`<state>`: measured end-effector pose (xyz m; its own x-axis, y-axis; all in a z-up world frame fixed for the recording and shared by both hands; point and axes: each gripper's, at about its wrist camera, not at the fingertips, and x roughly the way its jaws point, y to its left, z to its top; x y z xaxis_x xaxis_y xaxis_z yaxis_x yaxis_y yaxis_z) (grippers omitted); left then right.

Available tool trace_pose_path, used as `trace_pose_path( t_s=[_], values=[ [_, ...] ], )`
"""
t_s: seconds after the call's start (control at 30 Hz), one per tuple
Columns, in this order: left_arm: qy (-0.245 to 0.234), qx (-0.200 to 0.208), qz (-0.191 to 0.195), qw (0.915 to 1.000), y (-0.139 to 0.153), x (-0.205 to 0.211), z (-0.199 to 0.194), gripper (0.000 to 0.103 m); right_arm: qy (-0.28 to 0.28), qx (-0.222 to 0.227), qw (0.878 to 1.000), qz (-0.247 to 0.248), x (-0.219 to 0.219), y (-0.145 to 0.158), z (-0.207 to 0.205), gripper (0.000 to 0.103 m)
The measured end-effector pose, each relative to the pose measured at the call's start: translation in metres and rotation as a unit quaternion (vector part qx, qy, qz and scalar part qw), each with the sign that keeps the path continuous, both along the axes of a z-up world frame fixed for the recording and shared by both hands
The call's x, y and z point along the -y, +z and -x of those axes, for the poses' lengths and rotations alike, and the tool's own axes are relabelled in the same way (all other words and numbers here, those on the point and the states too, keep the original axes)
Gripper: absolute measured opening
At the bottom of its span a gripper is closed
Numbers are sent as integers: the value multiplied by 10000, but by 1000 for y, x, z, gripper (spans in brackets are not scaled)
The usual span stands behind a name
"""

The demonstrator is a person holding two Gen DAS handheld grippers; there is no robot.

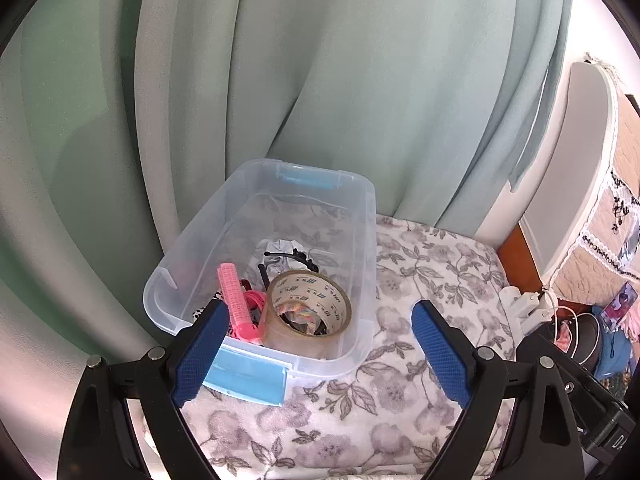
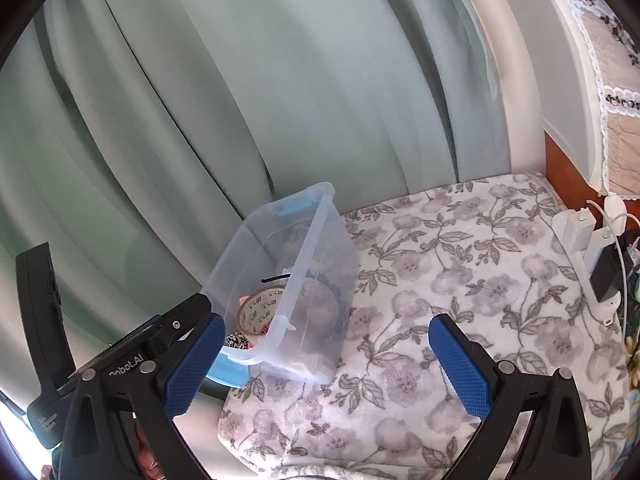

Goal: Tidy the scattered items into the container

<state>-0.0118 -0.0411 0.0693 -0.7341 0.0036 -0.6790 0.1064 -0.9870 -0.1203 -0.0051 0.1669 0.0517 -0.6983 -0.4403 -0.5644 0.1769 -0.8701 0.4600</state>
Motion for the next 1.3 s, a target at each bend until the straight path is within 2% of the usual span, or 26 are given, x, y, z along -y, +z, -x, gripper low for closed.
trace_pose_path(
  t_s=[0.03, 0.3, 0.5, 0.77, 1.0, 1.3],
  values=[
    [-17, 15, 6, 10000, -1, -1, -1, 103, -29, 22, 10000, -9, -2, -2, -1, 103],
    [-93, 1, 83, 9999, -4, -2, -7, 103, -135, 65, 9999, -41, -14, -8, -11, 103],
    [-75, 150, 257, 9995, -10, -5, -10, 103, -134, 180, 9997, -98, -13, -14, -16, 103],
    [113, 368, 401, 9985, -19, -2, -14, 103, -233, 327, 9979, -516, -3, -20, -22, 103],
    [80, 555, 250, 9981, -27, 3, -16, 103, -350, 450, 9955, -757, 1, -19, -23, 103],
    [27, 642, 309, 9975, -29, 0, -21, 103, -273, 439, 9944, -918, 11, -16, -27, 103]
  ],
)
